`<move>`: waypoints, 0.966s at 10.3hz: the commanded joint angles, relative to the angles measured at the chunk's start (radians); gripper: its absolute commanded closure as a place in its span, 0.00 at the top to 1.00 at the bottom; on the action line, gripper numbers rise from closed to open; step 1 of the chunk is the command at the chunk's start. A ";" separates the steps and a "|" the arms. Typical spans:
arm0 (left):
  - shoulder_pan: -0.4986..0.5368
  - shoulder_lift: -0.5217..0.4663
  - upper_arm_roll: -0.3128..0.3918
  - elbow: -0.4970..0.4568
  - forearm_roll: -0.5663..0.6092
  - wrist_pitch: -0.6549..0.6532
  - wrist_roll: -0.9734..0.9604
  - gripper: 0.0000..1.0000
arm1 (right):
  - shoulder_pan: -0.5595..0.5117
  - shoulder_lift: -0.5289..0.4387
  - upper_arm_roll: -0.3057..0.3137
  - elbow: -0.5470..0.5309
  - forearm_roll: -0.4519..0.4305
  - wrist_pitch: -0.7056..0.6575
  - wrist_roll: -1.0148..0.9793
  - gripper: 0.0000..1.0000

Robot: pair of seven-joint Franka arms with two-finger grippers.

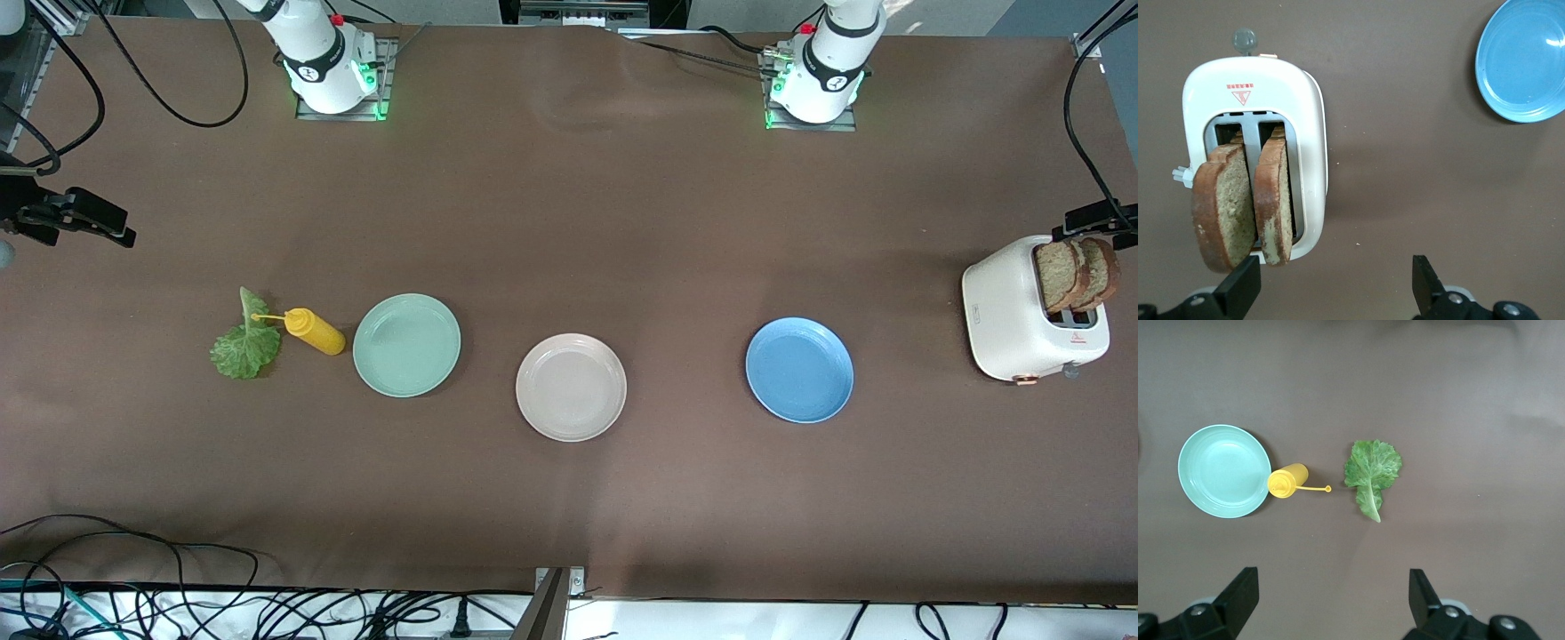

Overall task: Make sandwich on beige plate with both arms
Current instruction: 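Reach the left gripper to the toaster and grasp a bread slice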

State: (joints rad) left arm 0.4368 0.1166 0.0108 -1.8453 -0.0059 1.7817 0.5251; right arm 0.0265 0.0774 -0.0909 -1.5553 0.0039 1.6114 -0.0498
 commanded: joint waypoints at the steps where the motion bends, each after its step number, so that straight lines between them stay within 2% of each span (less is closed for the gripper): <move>1: 0.042 0.027 -0.012 -0.009 0.018 0.036 0.047 1.00 | -0.005 -0.005 0.002 0.014 0.015 -0.021 -0.016 1.00; 8: 0.068 0.106 -0.014 -0.008 0.017 0.091 0.090 1.00 | -0.005 -0.005 0.002 0.014 0.015 -0.022 -0.015 1.00; 10: 0.073 0.120 -0.014 -0.006 0.011 0.094 0.090 0.95 | -0.005 -0.005 0.000 0.014 0.015 -0.022 -0.015 1.00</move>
State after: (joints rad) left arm 0.4940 0.2269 0.0094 -1.8532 -0.0055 1.8655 0.5957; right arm 0.0266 0.0774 -0.0909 -1.5553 0.0039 1.6091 -0.0502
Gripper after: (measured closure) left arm 0.031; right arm 0.000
